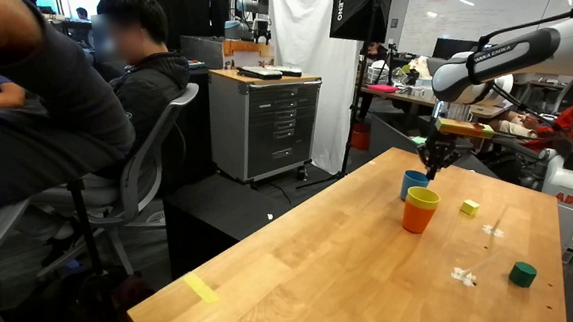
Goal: Stack up the cups
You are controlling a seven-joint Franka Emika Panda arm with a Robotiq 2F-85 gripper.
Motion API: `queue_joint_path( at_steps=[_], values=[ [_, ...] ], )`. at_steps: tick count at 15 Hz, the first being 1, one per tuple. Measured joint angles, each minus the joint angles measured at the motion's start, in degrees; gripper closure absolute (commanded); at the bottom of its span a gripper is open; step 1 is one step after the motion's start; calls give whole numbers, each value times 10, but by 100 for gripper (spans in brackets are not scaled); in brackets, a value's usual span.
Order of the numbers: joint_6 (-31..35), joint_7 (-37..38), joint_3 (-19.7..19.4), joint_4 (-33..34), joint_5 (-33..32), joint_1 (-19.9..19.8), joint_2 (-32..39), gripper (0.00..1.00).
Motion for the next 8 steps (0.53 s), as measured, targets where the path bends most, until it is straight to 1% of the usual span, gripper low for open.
queue_joint_path(
  at_steps=[3,8],
  values=[
    [-2,0,0,4,0,0,2,96],
    [-10,0,1,8,0,0,2,96]
  ],
)
